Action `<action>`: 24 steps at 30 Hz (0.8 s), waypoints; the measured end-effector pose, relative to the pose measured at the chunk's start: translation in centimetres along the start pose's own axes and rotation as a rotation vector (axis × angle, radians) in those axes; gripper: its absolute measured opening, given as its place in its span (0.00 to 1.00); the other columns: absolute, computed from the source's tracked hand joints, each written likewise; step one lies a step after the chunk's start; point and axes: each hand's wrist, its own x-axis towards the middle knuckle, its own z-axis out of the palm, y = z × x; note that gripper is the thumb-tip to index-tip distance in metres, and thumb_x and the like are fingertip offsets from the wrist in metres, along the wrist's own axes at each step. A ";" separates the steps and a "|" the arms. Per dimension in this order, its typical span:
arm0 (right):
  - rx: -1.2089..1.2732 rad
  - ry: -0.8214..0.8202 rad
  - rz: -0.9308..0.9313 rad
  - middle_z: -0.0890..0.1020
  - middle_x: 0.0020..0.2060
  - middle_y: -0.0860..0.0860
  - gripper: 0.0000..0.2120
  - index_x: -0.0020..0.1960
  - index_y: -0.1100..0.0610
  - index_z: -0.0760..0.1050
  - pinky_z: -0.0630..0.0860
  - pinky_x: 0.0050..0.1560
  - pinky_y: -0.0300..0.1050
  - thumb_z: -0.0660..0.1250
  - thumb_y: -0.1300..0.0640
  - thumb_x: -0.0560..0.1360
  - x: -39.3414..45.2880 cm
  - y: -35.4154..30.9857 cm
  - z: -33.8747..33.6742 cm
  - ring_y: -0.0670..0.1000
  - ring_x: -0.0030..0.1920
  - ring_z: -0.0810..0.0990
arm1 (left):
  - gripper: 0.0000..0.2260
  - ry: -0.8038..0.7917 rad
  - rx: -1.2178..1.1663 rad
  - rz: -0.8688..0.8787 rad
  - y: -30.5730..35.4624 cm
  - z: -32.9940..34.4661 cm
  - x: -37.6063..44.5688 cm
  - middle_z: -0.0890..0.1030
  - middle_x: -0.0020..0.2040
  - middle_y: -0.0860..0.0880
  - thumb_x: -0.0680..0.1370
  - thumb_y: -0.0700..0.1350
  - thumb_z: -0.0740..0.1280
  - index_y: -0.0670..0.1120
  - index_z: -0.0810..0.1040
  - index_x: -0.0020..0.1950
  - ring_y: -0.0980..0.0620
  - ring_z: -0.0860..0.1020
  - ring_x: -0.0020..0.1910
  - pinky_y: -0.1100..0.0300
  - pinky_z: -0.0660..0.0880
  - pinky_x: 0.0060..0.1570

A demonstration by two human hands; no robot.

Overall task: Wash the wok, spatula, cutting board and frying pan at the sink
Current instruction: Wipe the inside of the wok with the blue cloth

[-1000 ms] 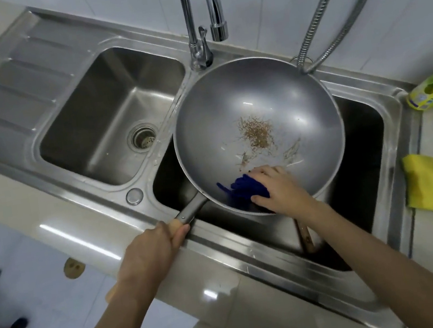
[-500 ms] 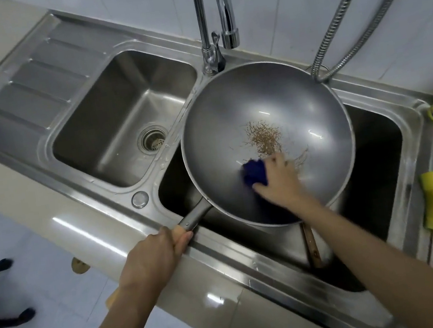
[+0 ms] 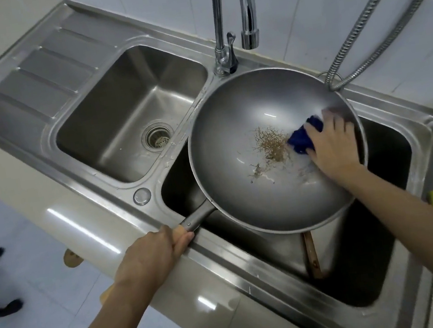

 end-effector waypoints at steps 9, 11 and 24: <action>0.310 -0.166 -0.062 0.72 0.60 0.61 0.29 0.68 0.58 0.66 0.73 0.53 0.54 0.65 0.45 0.73 -3.2 -8.2 -0.5 0.62 0.54 0.74 | 0.23 0.007 0.027 0.003 0.5 -0.3 -0.1 0.75 0.40 0.52 0.77 0.68 0.47 0.50 0.67 0.47 0.52 0.75 0.38 0.60 0.73 0.40; 0.486 -0.199 -0.181 0.72 0.62 0.58 0.27 0.70 0.57 0.65 0.72 0.56 0.53 0.62 0.45 0.75 -4.5 -12.2 -1.2 0.59 0.57 0.73 | 0.23 0.008 0.031 -0.002 0.5 -0.3 0.0 0.74 0.40 0.52 0.77 0.68 0.47 0.50 0.67 0.47 0.52 0.75 0.38 0.60 0.72 0.39; -0.012 0.097 -0.119 0.69 0.64 0.65 0.32 0.69 0.63 0.64 0.69 0.58 0.63 0.70 0.51 0.72 6.4 1.1 -0.1 0.66 0.58 0.72 | 0.25 -0.065 0.015 -0.009 0.5 -0.7 0.0 0.78 0.43 0.51 0.76 0.69 0.46 0.50 0.69 0.52 0.50 0.79 0.43 0.58 0.73 0.42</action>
